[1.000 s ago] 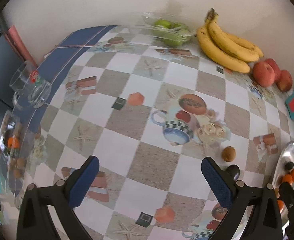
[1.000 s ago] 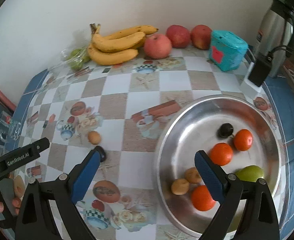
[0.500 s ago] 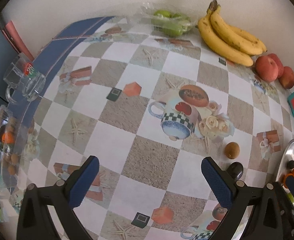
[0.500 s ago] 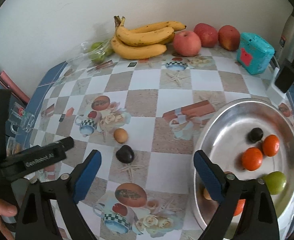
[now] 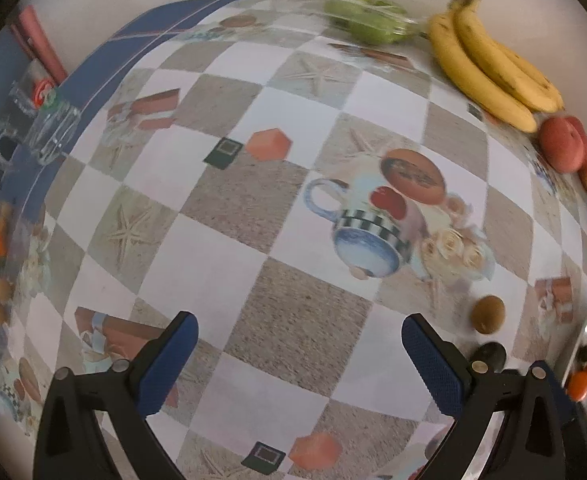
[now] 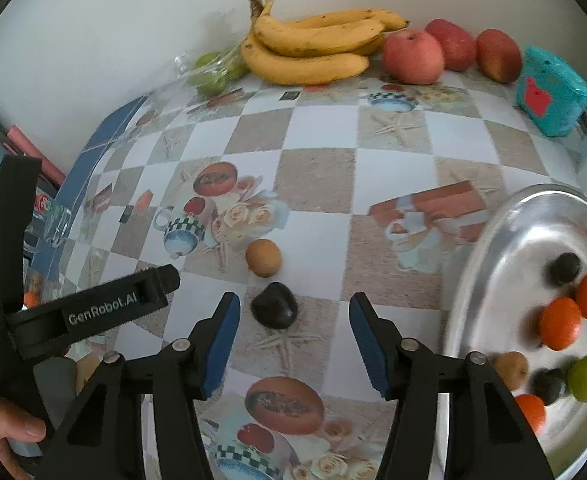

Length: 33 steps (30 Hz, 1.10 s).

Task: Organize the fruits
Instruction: 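Close the right tool on the dark avocado on the table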

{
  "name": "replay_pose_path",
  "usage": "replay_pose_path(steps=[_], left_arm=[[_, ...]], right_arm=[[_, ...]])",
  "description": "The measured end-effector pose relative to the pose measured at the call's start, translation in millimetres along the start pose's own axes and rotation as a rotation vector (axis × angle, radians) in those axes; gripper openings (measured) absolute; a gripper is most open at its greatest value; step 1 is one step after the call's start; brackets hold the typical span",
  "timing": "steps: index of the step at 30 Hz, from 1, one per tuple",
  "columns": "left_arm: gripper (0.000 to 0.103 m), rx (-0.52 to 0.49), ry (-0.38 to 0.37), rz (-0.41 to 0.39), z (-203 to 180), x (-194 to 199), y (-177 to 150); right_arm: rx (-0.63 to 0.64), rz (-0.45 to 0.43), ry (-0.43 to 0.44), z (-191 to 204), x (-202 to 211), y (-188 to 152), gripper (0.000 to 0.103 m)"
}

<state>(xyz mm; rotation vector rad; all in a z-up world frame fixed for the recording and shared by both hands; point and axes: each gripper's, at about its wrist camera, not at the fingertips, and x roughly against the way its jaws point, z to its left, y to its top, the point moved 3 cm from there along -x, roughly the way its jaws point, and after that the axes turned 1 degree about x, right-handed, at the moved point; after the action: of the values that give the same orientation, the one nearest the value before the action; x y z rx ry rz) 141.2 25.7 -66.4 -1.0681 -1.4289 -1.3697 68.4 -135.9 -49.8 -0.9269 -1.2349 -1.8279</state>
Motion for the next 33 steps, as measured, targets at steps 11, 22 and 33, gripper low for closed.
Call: replay_pose_path(steps=[11,22,33], left_arm=[[0.103,0.049,-0.027,-0.004,11,-3,5],[0.103,0.049,-0.042,-0.013,12,5,13],[0.102,0.041,-0.18,-0.038,-9,13,13]], right_arm=[[0.048,0.03,0.002,16,-18,-1,0.041],[0.036,0.017,0.012,12,-16,1,0.028],[-0.013,-0.01,0.01,-4,-1,6,0.028]])
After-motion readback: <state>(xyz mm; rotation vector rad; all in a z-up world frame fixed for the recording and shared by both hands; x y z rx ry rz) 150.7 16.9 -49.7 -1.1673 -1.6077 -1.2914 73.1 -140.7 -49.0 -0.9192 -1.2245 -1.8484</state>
